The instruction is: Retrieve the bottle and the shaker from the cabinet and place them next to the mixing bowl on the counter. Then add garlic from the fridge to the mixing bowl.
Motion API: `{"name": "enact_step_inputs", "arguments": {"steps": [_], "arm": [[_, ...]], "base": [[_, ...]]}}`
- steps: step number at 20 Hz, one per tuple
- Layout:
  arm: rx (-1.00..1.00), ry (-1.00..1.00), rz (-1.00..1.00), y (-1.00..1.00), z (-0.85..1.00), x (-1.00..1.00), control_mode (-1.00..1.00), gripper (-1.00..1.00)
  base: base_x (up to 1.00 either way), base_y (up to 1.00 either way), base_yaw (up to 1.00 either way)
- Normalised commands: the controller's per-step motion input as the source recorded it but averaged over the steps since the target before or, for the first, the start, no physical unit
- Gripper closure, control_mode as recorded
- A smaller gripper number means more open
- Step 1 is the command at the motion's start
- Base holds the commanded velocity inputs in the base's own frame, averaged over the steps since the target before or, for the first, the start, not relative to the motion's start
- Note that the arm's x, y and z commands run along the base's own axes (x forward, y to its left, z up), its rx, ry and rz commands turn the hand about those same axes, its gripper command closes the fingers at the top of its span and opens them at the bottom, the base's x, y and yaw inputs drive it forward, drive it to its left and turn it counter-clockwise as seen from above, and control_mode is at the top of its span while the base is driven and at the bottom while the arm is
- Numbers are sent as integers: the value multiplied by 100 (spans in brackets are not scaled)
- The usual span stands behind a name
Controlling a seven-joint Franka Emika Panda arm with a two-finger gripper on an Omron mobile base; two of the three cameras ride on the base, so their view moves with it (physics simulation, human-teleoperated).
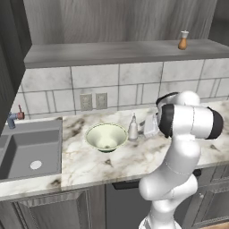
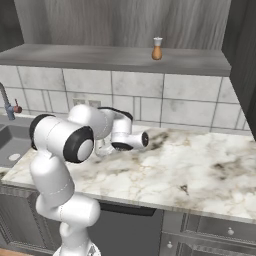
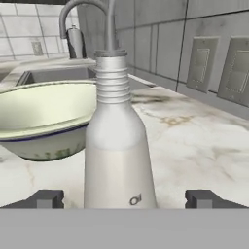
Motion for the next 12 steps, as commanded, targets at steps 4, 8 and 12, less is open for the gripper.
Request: {"name": "enact_step_inputs", "arguments": {"steps": [4,8,12], "arm": [[0,0,0,0,37,-13,-100,-100],[0,0,-2,0,42,-26,-100,-100],[0,0,-12,0,49,-34,-100,-100]], "base": [[0,0,0],[0,0,0],[0,0,0]]}}
